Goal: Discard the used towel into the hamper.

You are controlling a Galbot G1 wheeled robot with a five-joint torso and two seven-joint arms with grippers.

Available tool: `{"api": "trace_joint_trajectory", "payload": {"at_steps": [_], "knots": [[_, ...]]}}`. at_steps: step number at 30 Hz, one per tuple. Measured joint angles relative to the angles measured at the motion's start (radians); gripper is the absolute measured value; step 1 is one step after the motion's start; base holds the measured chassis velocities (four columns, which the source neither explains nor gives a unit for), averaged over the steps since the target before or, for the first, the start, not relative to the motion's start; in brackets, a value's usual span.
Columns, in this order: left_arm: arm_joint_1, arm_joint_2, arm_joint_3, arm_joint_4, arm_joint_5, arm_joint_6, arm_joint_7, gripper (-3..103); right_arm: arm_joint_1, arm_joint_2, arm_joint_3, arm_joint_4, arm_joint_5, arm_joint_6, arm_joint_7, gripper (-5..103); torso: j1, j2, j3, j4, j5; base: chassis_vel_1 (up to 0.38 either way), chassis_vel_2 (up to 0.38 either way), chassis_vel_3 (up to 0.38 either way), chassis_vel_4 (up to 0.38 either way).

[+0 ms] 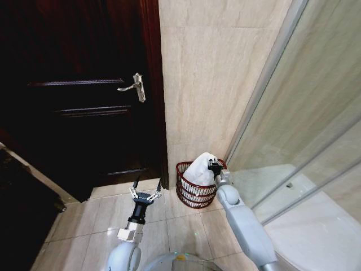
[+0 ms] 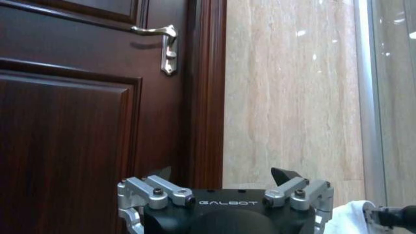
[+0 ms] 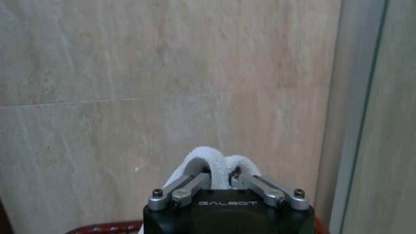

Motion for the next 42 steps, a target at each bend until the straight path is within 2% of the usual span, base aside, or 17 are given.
{"api": "trace_joint_trajectory", "payload": {"at_steps": [5, 27, 30, 33, 34, 36, 37, 41, 42], "knots": [[-0.004, -0.005, 0.001, 0.008, 0.001, 0.000, 0.000, 100, -0.003, -0.024, -0.004, 0.029, 0.080, -0.056, 0.018, 7, -0.006, -0.013, -0.007, 0.0000, 0.0001, 0.000, 0.000, 0.000, 0.000], [-0.031, 0.006, -0.009, 0.036, 0.004, -0.004, -0.004, 100, -0.002, -0.033, 0.002, 0.065, 0.074, -0.092, -0.007, 7, -0.044, -0.103, -0.058, 0.0001, 0.0001, 0.000, 0.000, 0.000, 0.000], [-0.040, 0.009, -0.007, 0.039, 0.004, -0.003, -0.005, 100, -0.002, -0.035, 0.009, 0.070, 0.072, -0.128, -0.025, 7, -0.050, -0.116, -0.065, 0.0001, 0.0002, 0.000, 0.000, 0.000, 0.000], [-0.048, 0.010, -0.004, 0.040, 0.004, 0.000, -0.005, 100, 0.011, -0.048, 0.003, 0.092, 0.105, -0.229, -0.033, 7, -0.057, -0.134, -0.076, 0.0001, 0.0002, 0.000, 0.000, 0.000, 0.000], [-0.048, 0.010, -0.004, 0.040, 0.004, 0.000, -0.005, 100, 0.011, -0.048, 0.003, 0.092, 0.105, -0.229, -0.033, 7, -0.057, -0.134, -0.076, 0.0001, 0.0002, 0.000, 0.000, 0.000, 0.000], [-0.049, 0.008, -0.004, 0.036, 0.002, 0.003, -0.005, 100, 0.013, -0.056, 0.002, 0.127, 0.166, -0.333, -0.031, 7, -0.064, -0.149, -0.085, -0.0001, 0.0001, 0.000, 0.000, 0.000, 0.000], [-0.049, 0.008, -0.004, 0.036, 0.002, 0.003, -0.005, 100, 0.013, -0.056, 0.002, 0.127, 0.166, -0.333, -0.031, 7, -0.064, -0.149, -0.085, -0.0001, 0.0001, 0.000, 0.000, 0.000, 0.000], [-0.045, 0.006, -0.004, 0.036, 0.000, 0.001, -0.005, 100, 0.050, -0.055, 0.003, 0.137, 0.286, -0.495, -0.002, 7, -0.071, -0.171, -0.100, 0.0000, 0.0002, 0.000, 0.000, 0.000, 0.000], [-0.045, 0.006, -0.004, 0.036, 0.000, 0.001, -0.005, 100, 0.050, -0.055, 0.003, 0.137, 0.286, -0.495, -0.002, 7, -0.071, -0.171, -0.100, 0.0000, 0.0002, 0.000, 0.000, 0.000, 0.000]]}}
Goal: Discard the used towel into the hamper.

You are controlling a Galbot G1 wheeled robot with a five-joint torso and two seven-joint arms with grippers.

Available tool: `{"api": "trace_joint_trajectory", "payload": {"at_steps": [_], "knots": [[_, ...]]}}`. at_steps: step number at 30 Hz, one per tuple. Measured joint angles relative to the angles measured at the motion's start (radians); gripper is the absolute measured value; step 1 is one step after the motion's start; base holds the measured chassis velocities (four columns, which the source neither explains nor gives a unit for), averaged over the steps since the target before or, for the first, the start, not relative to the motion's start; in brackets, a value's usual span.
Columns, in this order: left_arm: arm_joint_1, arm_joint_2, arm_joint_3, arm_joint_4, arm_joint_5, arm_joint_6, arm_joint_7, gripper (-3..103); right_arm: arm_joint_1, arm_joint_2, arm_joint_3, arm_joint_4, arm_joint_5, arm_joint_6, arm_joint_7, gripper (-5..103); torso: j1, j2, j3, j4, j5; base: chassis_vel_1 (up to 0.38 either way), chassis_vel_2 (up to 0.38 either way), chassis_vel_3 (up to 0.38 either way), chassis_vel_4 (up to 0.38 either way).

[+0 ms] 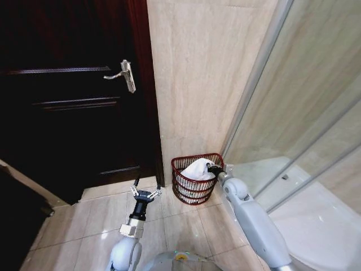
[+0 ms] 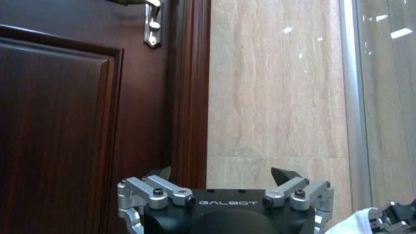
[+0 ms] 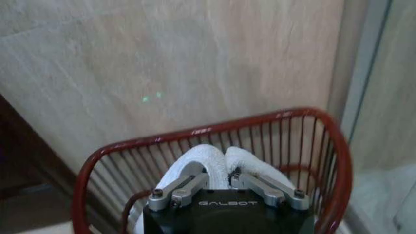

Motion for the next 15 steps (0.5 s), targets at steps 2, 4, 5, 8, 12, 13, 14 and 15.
{"api": "trace_joint_trajectory", "payload": {"at_steps": [2, 4, 5, 8, 12, 13, 14, 15], "knots": [[0.002, 0.000, 0.000, 0.001, -0.004, -0.003, 0.000, 100, 0.023, -0.008, -0.008, -0.008, 0.035, -0.050, 0.001, 7, -0.003, -0.009, -0.006, 0.0001, -0.0001, 0.000, 0.000, 0.000, 0.000], [0.004, 0.000, -0.002, 0.003, -0.006, -0.007, 0.000, 100, 0.042, -0.016, -0.022, -0.018, 0.047, -0.072, -0.009, 7, -0.006, -0.018, -0.012, 0.0001, -0.0002, 0.000, 0.000, 0.000, 0.000], [0.006, 0.000, -0.003, 0.005, -0.007, -0.009, 0.000, 100, 0.056, -0.020, -0.036, -0.029, 0.051, -0.076, -0.014, 7, -0.009, -0.025, -0.015, 0.0001, -0.0001, 0.000, 0.000, 0.000, 0.000], [0.007, 0.001, -0.003, 0.005, -0.008, -0.010, 0.000, 100, 0.068, -0.021, -0.049, -0.039, 0.053, -0.078, -0.015, 7, -0.012, -0.030, -0.018, 0.0001, -0.0001, 0.000, 0.000, 0.000, 0.000], [0.006, -0.003, -0.004, 0.005, -0.012, -0.013, -0.001, 100, 0.097, -0.009, -0.083, -0.077, 0.042, -0.076, -0.020, 7, -0.019, -0.050, -0.031, 0.0000, 0.0000, 0.000, 0.000, 0.000, 0.000], [0.007, -0.004, -0.004, 0.005, -0.013, -0.013, -0.001, 100, 0.106, -0.004, -0.090, -0.086, 0.039, -0.075, -0.020, 7, -0.021, -0.055, -0.034, 0.0000, 0.0000, 0.000, 0.000, 0.000, 0.000], [0.009, -0.005, -0.004, 0.005, -0.015, -0.014, -0.001, 100, 0.122, 0.000, -0.101, -0.098, 0.039, -0.075, -0.020, 7, -0.023, -0.061, -0.037, 0.0000, -0.0001, 0.000, 0.000, 0.000, 0.000], [0.009, -0.005, -0.004, 0.005, -0.015, -0.014, -0.001, 100, 0.122, 0.000, -0.101, -0.098, 0.039, -0.075, -0.020, 7, -0.023, -0.061, -0.037, 0.0000, -0.0001, 0.000, 0.000, 0.000, 0.000]]}}
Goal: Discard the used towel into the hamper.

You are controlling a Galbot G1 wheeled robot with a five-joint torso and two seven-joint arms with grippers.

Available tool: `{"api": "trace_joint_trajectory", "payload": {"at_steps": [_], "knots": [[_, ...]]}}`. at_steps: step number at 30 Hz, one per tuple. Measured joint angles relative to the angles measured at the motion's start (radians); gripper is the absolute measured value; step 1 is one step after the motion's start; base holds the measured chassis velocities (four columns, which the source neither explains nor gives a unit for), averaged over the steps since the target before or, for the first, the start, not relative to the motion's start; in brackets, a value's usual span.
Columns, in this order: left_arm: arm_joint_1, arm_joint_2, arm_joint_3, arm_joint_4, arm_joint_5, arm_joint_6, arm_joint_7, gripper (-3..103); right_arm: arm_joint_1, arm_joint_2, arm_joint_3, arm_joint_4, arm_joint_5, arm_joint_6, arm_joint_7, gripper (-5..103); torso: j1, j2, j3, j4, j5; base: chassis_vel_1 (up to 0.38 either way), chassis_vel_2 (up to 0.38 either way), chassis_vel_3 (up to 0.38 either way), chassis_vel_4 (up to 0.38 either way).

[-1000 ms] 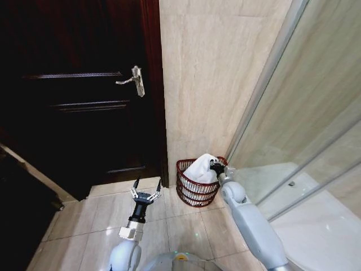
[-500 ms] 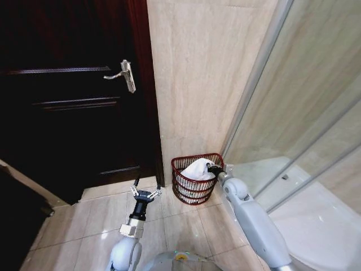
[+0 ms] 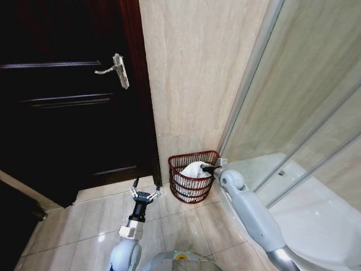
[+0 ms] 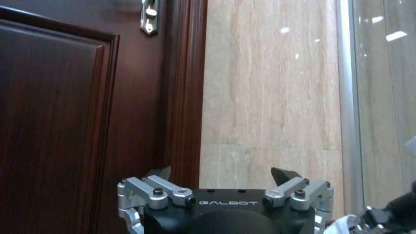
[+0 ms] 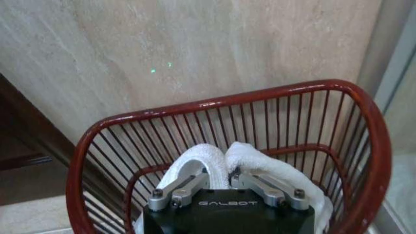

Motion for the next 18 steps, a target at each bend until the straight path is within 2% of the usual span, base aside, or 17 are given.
{"api": "trace_joint_trajectory", "payload": {"at_steps": [10, 18], "knots": [[0.006, -0.016, -0.008, -0.002, -0.008, -0.013, -0.002, 100, 0.087, -0.022, -0.104, -0.088, 0.003, 0.005, -0.025, 7, -0.016, -0.042, -0.026, 0.0001, 0.0000, 0.000, 0.000, 0.000, 0.000], [0.004, -0.021, -0.011, -0.002, -0.015, -0.014, -0.009, 100, 0.096, -0.003, -0.112, -0.132, -0.034, 0.032, -0.064, 7, -0.028, -0.073, -0.045, 0.0000, 0.0000, 0.000, 0.000, 0.000, 0.000]]}}
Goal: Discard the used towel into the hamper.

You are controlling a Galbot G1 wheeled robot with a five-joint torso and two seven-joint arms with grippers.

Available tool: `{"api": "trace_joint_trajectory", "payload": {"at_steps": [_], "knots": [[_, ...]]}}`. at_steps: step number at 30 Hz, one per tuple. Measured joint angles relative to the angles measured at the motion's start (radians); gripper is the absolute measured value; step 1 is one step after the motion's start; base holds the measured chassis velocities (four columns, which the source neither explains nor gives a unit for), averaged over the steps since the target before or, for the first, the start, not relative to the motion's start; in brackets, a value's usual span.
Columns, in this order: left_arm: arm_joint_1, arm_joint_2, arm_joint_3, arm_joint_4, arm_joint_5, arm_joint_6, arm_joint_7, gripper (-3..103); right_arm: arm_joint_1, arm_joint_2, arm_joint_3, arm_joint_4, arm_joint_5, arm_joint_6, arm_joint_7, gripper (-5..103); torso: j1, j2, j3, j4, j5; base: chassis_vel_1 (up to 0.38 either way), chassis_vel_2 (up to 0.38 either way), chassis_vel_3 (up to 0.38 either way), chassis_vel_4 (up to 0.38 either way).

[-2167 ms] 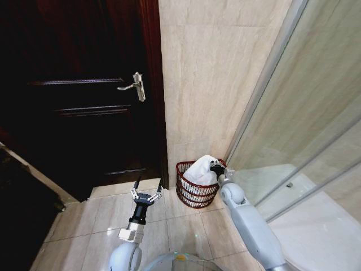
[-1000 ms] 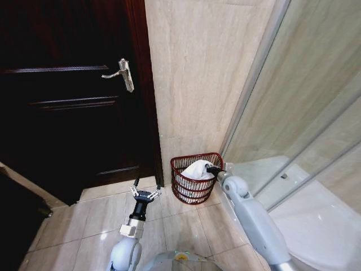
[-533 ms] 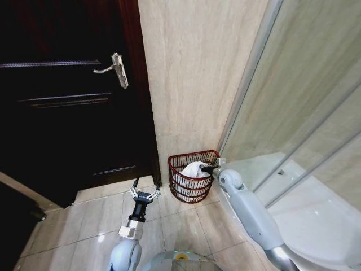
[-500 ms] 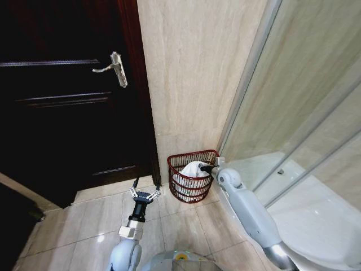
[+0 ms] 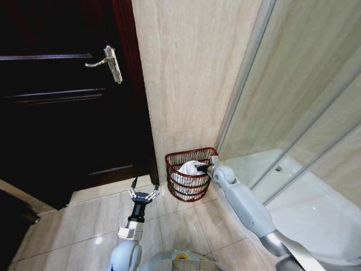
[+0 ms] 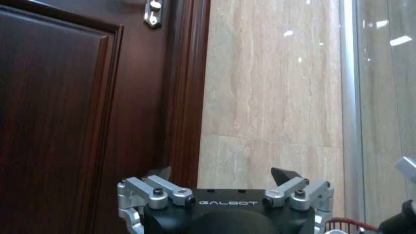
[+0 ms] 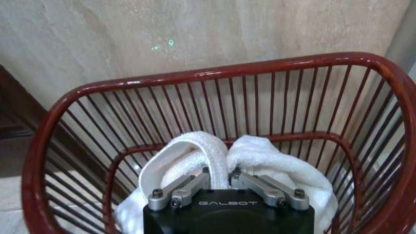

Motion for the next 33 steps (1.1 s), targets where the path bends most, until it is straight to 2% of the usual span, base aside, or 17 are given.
{"api": "trace_joint_trajectory", "payload": {"at_steps": [6, 17, 18, 20, 22, 24, 25, 28, 29, 30, 32, 33], "knots": [[-0.002, 0.000, 0.000, -0.001, 0.000, 0.004, -0.007, 100, 0.012, 0.003, 0.004, -0.015, -0.007, 0.009, -0.022, 7, -0.003, -0.007, -0.004, -0.0001, 0.0000, 0.000, 0.000, 0.000, 0.000], [-0.008, -0.006, 0.004, 0.001, 0.001, 0.009, -0.007, 100, 0.046, -0.002, -0.002, -0.068, 0.000, -0.023, -0.097, 7, -0.002, -0.005, -0.003, 0.0000, 0.0000, 0.000, 0.000, 0.000, 0.000], [-0.008, -0.006, 0.004, 0.001, 0.001, 0.009, -0.007, 100, 0.048, -0.002, -0.002, -0.073, -0.007, -0.024, -0.106, 7, -0.002, -0.004, -0.002, 0.0000, 0.0000, 0.000, 0.000, 0.000, 0.000], [-0.006, -0.006, 0.002, 0.004, -0.005, 0.009, -0.007, 100, 0.053, 0.010, 0.005, -0.101, -0.083, -0.022, -0.174, 4, -0.001, -0.003, -0.001, 0.0000, 0.0001, 0.000, 0.000, 0.000, 0.000], [-0.005, -0.006, 0.001, 0.004, -0.006, 0.009, -0.007, 100, 0.051, 0.011, 0.009, -0.101, -0.101, -0.017, -0.201, 4, -0.001, -0.002, -0.001, 0.0000, 0.0000, 0.000, 0.000, 0.000, 0.000], [-0.005, -0.004, 0.000, 0.008, -0.008, 0.009, -0.006, 100, 0.037, 0.011, 0.023, -0.091, -0.150, 0.004, -0.265, 13, -0.001, -0.001, 0.000, 0.0000, 0.0001, 0.000, 0.000, 0.000, 0.000], [-0.005, -0.004, 0.000, 0.008, -0.008, 0.009, -0.006, 100, 0.037, 0.011, 0.023, -0.091, -0.150, 0.004, -0.265, 13, -0.001, -0.001, 0.000, 0.0000, 0.0001, 0.000, 0.000, 0.000, 0.000], [-0.008, -0.004, 0.000, 0.013, -0.006, 0.009, -0.006, 100, 0.020, 0.002, 0.038, -0.063, -0.156, 0.010, -0.279, 28, 0.000, 0.000, 0.000, 0.0000, 0.0000, 0.000, 0.000, 0.000, 0.000], [-0.008, -0.004, 0.000, 0.013, -0.006, 0.009, -0.006, 100, 0.020, 0.002, 0.038, -0.063, -0.156, 0.010, -0.279, 28, 0.000, 0.000, 0.000, 0.0000, 0.0000, 0.000, 0.000, 0.000, 0.000], [-0.008, -0.007, -0.001, 0.013, -0.004, 0.010, -0.006, 100, 0.016, -0.003, 0.041, -0.059, -0.156, 0.014, -0.280, 34, 0.000, 0.000, 0.000, 0.0000, -0.0002, 0.000, 0.000, 0.000, 0.000], [-0.007, -0.008, 0.000, 0.012, -0.002, 0.010, -0.003, 100, 0.010, -0.009, 0.045, -0.060, -0.143, 0.063, -0.251, 45, 0.000, 0.001, 0.001, -0.0001, 0.0001, 0.000, 0.000, 0.000, 0.000], [-0.007, -0.008, 0.000, 0.012, -0.002, 0.010, -0.003, 100, 0.010, -0.009, 0.045, -0.060, -0.143, 0.063, -0.251, 45, 0.000, 0.001, 0.001, -0.0001, 0.0001, 0.000, 0.000, 0.000, 0.000]]}}
